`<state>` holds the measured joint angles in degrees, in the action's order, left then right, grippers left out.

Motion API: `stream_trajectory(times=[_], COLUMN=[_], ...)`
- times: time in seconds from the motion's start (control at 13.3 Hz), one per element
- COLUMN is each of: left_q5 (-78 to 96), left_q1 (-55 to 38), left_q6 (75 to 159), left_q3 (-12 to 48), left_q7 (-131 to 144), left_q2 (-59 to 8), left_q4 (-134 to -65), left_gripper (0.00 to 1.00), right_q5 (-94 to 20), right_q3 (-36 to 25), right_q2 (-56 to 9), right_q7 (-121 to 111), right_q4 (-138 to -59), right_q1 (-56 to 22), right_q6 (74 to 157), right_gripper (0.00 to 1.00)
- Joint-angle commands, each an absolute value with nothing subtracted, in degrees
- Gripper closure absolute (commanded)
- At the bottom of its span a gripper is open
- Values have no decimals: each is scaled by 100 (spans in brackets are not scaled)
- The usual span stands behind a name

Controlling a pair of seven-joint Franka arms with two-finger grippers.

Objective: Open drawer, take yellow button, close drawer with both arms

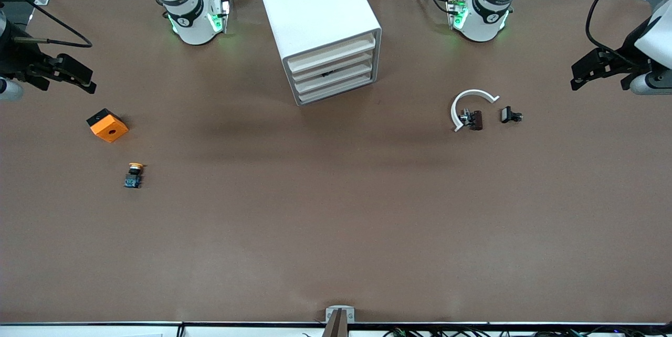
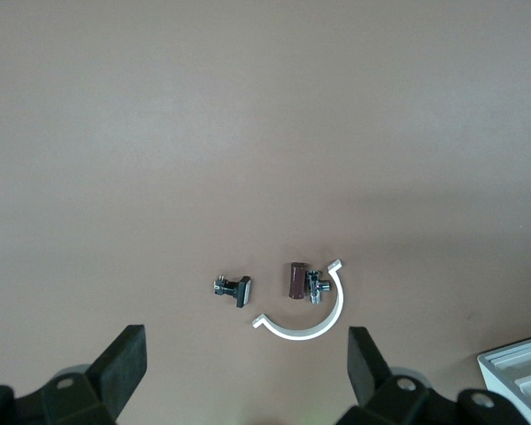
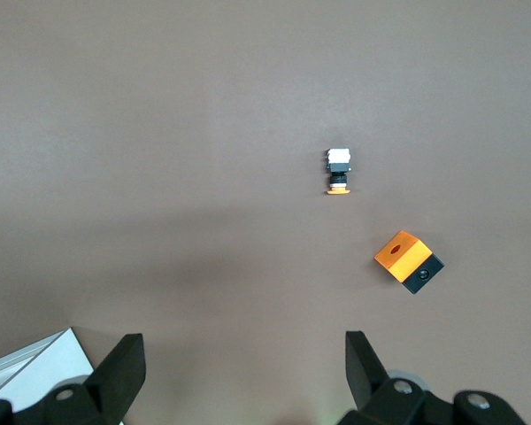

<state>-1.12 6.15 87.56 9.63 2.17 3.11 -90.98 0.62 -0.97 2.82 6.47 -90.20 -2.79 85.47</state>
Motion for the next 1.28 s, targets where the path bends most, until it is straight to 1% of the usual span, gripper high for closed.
stream_trajectory(times=[0.0, 0.6, 0.9, 1.21], left_q5=[-114, -114, -27, -9], left_q1=[580, 598, 615, 598], left_q6=[8701, 8701, 8701, 8692], left_q3=[958, 958, 923, 923], left_q7=[132, 114, 149, 185], left_q2=[387, 369, 246, 246], left_q4=[-9088, -9079, -8886, -8877], left_gripper=[0, 0, 0, 0], right_q5=[-18, -18, -18, -18], right_q3=[-97, -97, -97, -97], right_q2=[264, 264, 255, 237], right_q7=[659, 659, 659, 668], right_q4=[-8930, -8930, -8930, -8921], right_q1=[-264, -264, -264, -264], right_q6=[8464, 8455, 8455, 8464], right_gripper=[0, 0, 0, 0])
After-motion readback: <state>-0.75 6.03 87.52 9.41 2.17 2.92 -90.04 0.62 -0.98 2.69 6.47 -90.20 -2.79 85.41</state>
